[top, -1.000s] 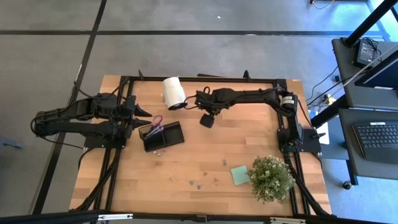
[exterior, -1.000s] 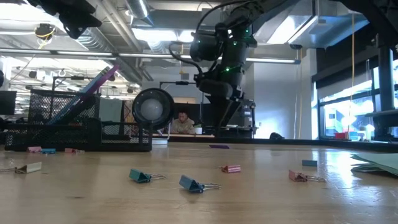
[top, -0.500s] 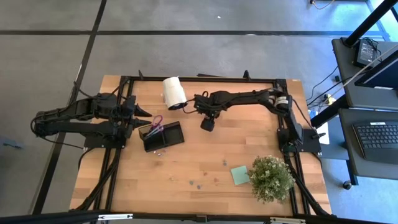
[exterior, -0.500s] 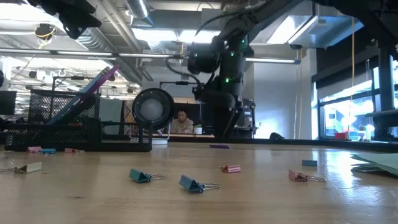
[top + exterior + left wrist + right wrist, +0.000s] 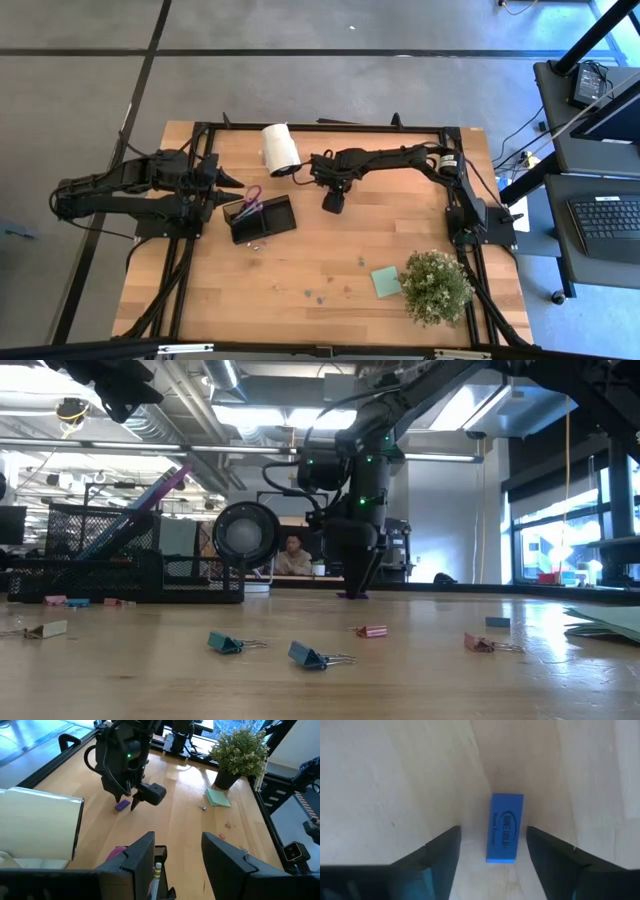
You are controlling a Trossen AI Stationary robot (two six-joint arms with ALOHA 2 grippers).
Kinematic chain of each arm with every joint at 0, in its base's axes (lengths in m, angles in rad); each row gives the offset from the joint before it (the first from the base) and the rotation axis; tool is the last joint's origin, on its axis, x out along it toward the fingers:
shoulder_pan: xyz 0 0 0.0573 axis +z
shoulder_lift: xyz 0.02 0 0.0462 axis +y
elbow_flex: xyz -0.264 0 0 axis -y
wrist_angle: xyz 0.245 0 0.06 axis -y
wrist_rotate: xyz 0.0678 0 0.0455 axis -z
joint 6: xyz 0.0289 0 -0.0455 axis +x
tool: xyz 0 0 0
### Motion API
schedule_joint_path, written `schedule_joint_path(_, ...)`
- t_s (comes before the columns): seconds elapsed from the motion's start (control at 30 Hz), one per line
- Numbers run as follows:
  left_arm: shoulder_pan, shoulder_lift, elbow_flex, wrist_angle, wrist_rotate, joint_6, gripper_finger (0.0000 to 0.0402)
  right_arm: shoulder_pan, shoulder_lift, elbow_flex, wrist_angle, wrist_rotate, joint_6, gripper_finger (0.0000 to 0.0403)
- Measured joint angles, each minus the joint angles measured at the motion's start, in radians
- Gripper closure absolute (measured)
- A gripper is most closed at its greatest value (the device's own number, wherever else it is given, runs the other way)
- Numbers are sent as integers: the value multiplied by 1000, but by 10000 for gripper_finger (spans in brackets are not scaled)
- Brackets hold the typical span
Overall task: Pick and place office supplies into organizer
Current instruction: Put the blue eraser into the black desk organizer
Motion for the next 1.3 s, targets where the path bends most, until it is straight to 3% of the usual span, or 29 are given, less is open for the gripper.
schedule_joint_path(0.73, 0, 0, 0, 0, -15, 13, 245, 0, 3, -1, -2, 19, 0, 337)
schedule_joint_path(0.97, 0, 0, 0, 0, -15, 18, 245, 0, 3, 8, -9, 19, 0, 346)
schedule_joint_path(1.3, 0, 0, 0, 0, -15, 19, 245, 11, 12, 139, -101, 41, -3, 349)
